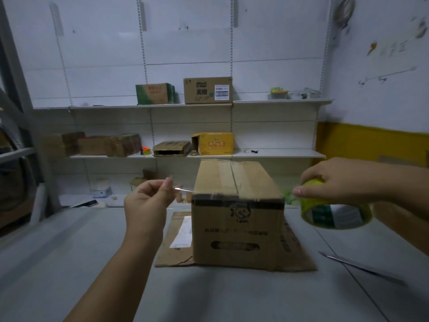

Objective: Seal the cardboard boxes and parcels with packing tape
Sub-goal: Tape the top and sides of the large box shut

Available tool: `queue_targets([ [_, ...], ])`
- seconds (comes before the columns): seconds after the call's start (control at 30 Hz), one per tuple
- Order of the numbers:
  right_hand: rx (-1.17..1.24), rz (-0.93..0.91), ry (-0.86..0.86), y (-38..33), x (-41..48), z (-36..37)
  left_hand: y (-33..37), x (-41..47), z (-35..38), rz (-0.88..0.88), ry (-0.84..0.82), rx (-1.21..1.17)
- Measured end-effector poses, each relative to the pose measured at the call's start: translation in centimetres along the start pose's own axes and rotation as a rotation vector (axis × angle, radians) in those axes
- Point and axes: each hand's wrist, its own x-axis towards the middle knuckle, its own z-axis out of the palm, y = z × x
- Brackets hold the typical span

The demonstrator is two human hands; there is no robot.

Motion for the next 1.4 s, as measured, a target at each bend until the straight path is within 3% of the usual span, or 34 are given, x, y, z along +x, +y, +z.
queue_targets([
  [0.2, 0.114, -0.045, -0.069, 1.2, 0.6, 0.5, -0.9, 0.9, -0.8, -0.052, -0.005, -0.025],
  [0.4, 0.018, -0.035, -0.008, 3.0, 2.2, 1.5, -2.3, 1.3, 0.1, -0.182, -0.074, -0.124],
  [0.6, -0.037, -0.024, -0.059, 2.4, 4.2, 3.3, -4.4, 1.9, 1.8, -0.265, -0.120, -0.135],
  [0.73, -0.007, -0.088, -0.104, 1.2, 5.5, 4.1, -5.9, 2.2, 2.5, -0.264, -0.216, -0.042],
  [0.83, -0.025, -0.143, -0.076, 1.0, 6.2, 4.3, -6.6, 2.9, 2.7, -0.388, -0.348, -0.060],
  [0.93, -0.008, -0.174, -0.058, 1.1, 6.5, 4.1, -6.6, 3.6, 2.4, -0.432, -0.485, 0.098],
  [1.0, 0.019, -0.181, -0.060, 1.3, 6.7, 4.2, -5.6, 4.1, 1.9, -0.209, -0.344, 0.299],
  [1.07, 0.045, -0.184, -0.066, 1.5, 6.7, 4.3, -3.6, 4.8, 1.4, 0.384, -0.168, 0.538],
  [1.1, 0.055, -0.186, -0.065, 1.6, 6.7, 4.3, -2.5, 5.1, 1.6, 0.673, -0.238, 0.646],
  [1.13, 0.060, -0.191, -0.065, 1.6, 6.7, 4.4, -1.8, 5.3, 2.1, 0.877, -0.413, 0.782],
  [1.17, 0.062, -0.196, -0.065, 1.7, 6.7, 4.3, -1.4, 5.6, 2.8, 0.974, -0.624, 0.957],
  [1.23, 0.076, -0.199, -0.063, 1.8, 6.6, 4.3, -1.7, 6.2, 4.1, 0.933, -0.871, 1.272],
  [1.4, 0.201, -0.223, -0.074, 2.0, 6.6, 4.8, -4.0, 7.4, 3.7, 1.006, -0.856, 1.229],
])
